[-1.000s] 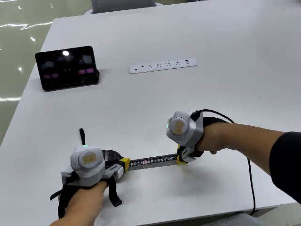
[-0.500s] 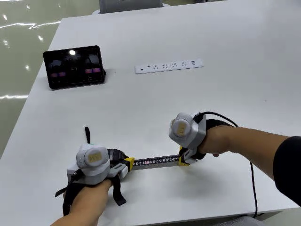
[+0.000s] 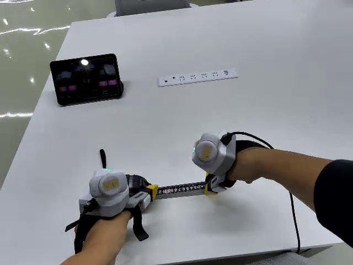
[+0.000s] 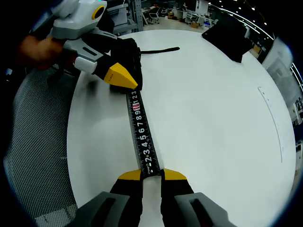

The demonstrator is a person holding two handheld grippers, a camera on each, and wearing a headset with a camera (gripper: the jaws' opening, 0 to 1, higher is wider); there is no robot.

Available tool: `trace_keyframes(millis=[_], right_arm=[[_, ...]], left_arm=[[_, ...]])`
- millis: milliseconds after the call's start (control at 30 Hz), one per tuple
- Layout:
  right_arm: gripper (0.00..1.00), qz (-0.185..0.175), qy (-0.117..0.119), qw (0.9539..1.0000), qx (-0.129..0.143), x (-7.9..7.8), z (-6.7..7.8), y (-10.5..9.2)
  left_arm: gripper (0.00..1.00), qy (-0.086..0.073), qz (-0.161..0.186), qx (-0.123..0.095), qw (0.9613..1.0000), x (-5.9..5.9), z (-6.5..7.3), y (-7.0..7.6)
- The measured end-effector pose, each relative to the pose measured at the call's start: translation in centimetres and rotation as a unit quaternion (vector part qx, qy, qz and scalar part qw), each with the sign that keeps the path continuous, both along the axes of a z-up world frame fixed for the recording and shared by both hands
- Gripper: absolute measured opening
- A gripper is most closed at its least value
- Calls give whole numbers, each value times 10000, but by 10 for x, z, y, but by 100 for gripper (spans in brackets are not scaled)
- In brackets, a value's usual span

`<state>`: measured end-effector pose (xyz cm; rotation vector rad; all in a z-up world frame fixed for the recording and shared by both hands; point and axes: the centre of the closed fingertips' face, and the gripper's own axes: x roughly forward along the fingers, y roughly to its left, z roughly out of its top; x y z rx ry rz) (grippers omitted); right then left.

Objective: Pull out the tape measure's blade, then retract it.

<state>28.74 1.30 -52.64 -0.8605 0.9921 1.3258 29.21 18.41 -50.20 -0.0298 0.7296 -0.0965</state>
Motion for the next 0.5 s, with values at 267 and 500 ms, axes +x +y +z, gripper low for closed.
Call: trace_keyframes(millis=[267,500], right_arm=[[10,6,-17,10000,71,-1,-2,9],[10,-4,10,9999,137,-1,-3,12]], left_arm=[[64,-17,2,-3,10000,0,0,0],[64,-11,1,-3,10000,0,0,0]])
